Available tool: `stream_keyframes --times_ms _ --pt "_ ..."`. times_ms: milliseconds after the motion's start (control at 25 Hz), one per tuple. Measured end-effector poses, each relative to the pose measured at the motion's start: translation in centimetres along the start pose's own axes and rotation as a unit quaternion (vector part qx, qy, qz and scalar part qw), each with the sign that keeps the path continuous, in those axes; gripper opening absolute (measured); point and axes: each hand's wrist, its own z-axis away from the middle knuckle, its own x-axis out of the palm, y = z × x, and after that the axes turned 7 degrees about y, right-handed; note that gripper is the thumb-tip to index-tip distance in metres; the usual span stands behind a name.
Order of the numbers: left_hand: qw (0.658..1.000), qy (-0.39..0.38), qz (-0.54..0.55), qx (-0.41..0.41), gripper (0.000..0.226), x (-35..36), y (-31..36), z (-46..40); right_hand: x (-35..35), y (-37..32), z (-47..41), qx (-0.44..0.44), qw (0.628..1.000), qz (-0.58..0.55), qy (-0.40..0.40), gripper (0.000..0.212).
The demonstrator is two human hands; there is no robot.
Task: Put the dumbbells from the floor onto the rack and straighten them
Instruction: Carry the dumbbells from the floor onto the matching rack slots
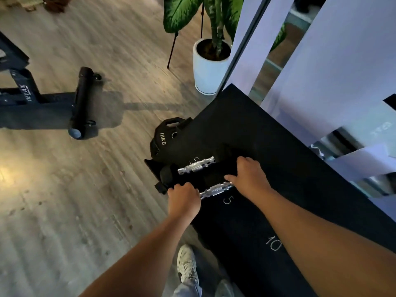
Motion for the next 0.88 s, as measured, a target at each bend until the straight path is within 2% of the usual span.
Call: stream_keyframes --times_ms 120,280,480,680,880 --pt "0.998 0.007 0.046 -0.033 0.033 0.0 -0.8 0.1 -0.1 -0.3 -0.3 0.004 1.000 0.005 -0.013 0.044" --pt "0.997 0.025 0.049 -0.057 0.038 -2.2 -1.6 1.0 -1.6 -0.5 0.5 0.002 1.000 -0.015 -0.008 0.047" --pt "0.991 0.059 0.066 -0.096 0.044 -6.2 -3.0 4.4 -3.1 -2.9 3.9 -0.106 0.994 0.003 0.039 0.049" --pt "0.979 0.121 0.062 -0.150 0.056 -9.1 -5.5 12.3 -3.3 -6.2 9.1 -0.200 0.979 -0.003 -0.047 0.052" --pt "0.958 0.174 0.028 -0.225 0.065 -9.4 -8.6 24.1 -3.1 -9.6 16.5 -0.315 0.942 0.004 -0.119 0.054"
